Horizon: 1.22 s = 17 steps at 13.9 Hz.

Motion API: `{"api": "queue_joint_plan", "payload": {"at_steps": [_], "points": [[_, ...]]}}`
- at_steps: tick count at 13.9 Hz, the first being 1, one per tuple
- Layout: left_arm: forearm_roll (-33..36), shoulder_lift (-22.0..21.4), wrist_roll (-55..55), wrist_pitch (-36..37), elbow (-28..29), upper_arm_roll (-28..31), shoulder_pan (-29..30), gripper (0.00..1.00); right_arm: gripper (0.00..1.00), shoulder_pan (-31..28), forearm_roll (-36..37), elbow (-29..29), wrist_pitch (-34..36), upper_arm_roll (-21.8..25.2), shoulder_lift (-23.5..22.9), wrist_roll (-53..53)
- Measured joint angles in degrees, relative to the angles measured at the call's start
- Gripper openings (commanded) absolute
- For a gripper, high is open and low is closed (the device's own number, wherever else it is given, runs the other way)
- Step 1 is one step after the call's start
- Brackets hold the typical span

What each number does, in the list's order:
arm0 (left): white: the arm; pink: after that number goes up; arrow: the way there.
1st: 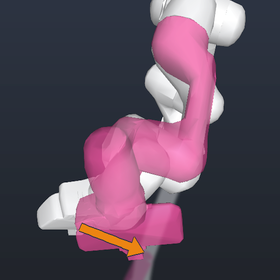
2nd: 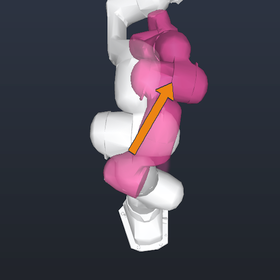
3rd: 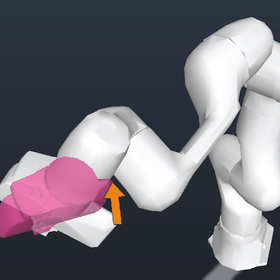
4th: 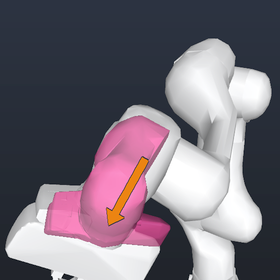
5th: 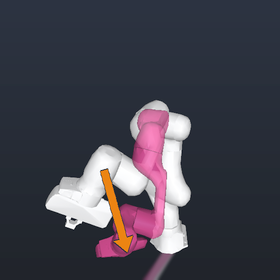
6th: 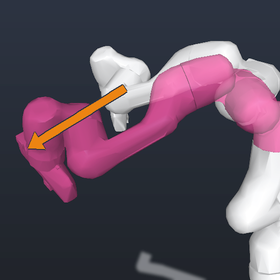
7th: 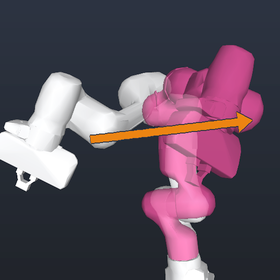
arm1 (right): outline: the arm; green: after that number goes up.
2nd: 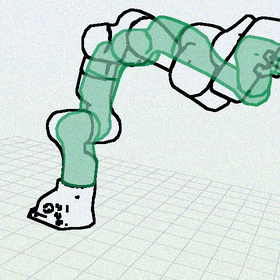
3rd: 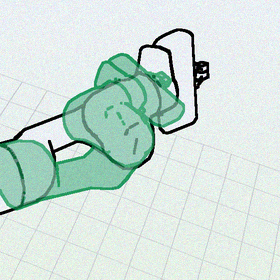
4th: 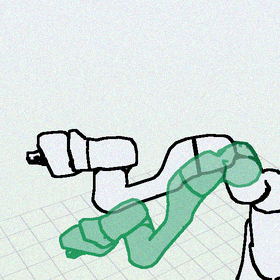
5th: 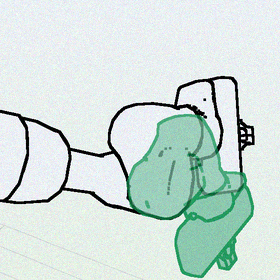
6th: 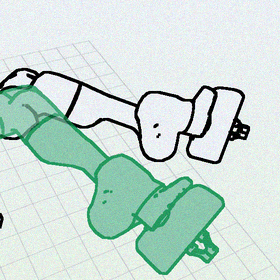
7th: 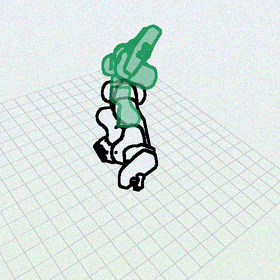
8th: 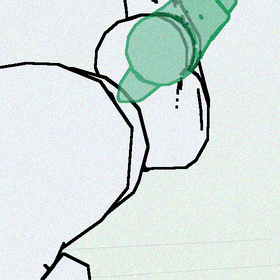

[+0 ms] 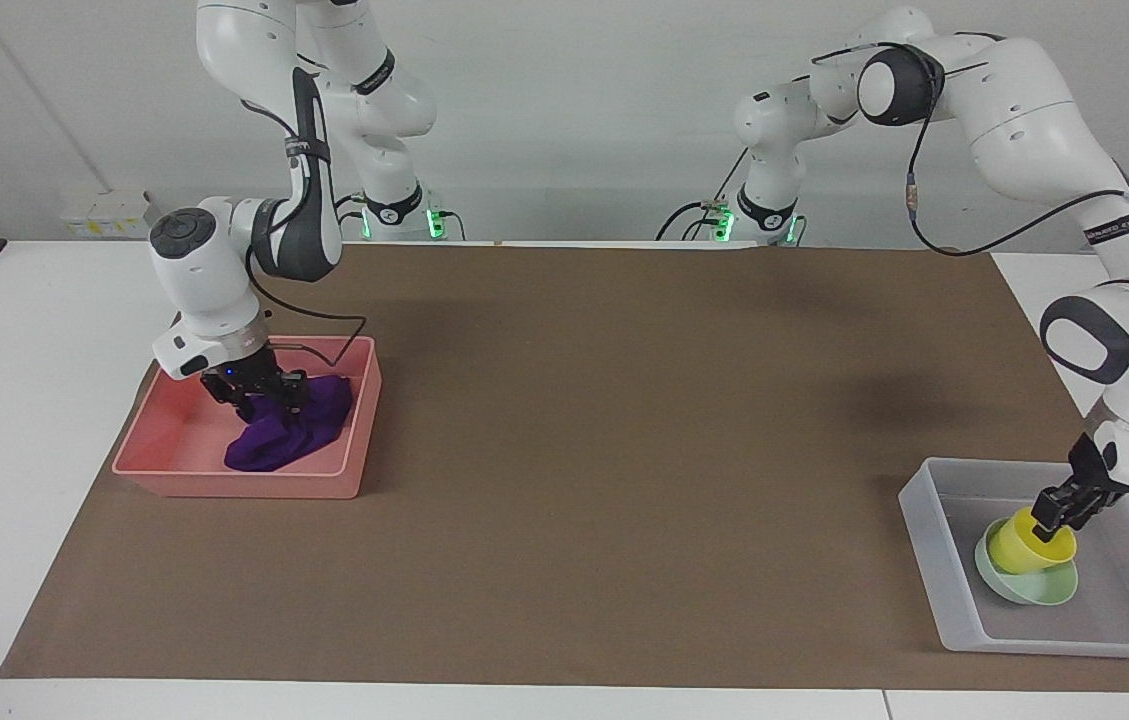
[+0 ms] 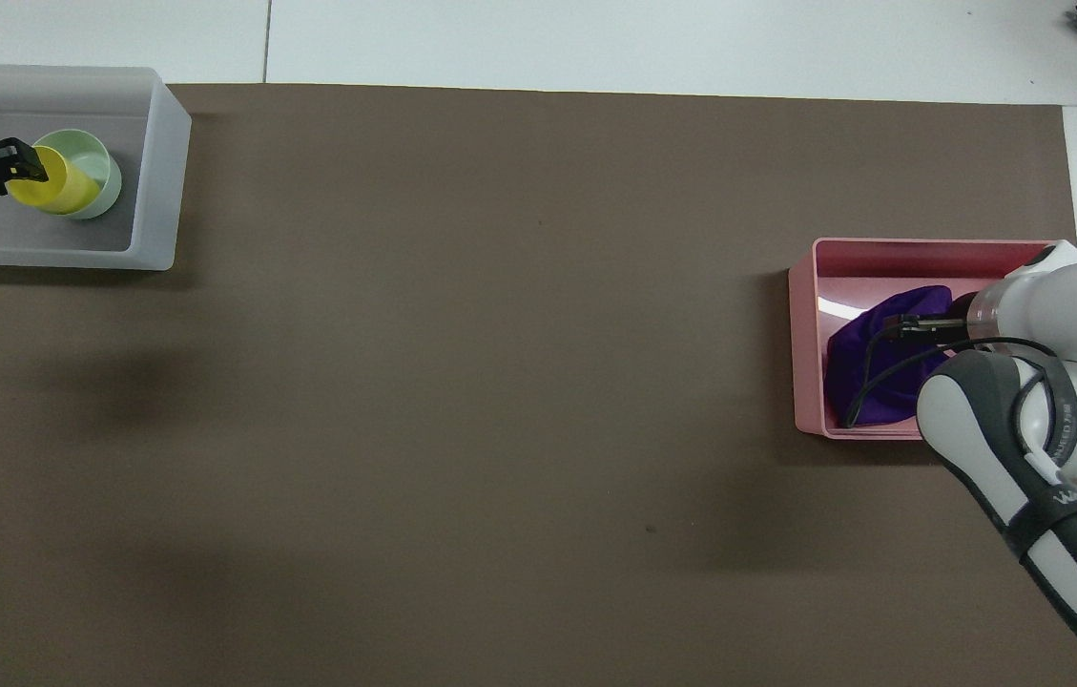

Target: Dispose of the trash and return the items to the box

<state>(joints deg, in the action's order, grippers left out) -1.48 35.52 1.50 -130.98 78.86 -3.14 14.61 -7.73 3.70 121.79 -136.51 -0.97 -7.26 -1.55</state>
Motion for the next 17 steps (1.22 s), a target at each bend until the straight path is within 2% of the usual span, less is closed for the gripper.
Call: {"api": "queue_joint_plan", "payload": {"at_steps": [3, 5, 9, 12, 14, 17], "points": [[0.18, -2.96, -2.32, 0.59, -0.39, -0.45, -0.68, 1.0, 1.0, 3.05, -0.01, -3.68, 7.75, -0.45, 2.84, 4.94], [0.2, -7.15, -2.97, 1.51, 1.98, -0.71, -1.89, 1.0, 1.0, 5.53, -0.01, -5.37, 11.07, -0.56, 4.31, 8.53], [0.23, -17.8, -3.12, 2.63, 12.38, -0.85, -7.38, 1.0, 1.0, 8.19, -0.01, -9.92, 20.61, -0.66, 7.16, 11.81], [0.24, -25.76, -3.1, 3.06, 20.81, -0.85, -9.8, 1.0, 1.0, 8.25, -0.01, -17.18, 30.46, -1.18, 8.58, 11.82], [0.25, -31.0, -3.13, 6.76, 24.87, -0.87, -10.1, 1.0, 1.0, 8.25, -0.01, -22.27, 36.43, -1.47, 8.87, 11.82], [0.26, -36.57, -3.28, 16.27, 26.44, -0.77, -10.09, 1.0, 1.0, 8.23, -0.32, -27.59, 42.63, -1.52, 8.89, 11.82]]}}
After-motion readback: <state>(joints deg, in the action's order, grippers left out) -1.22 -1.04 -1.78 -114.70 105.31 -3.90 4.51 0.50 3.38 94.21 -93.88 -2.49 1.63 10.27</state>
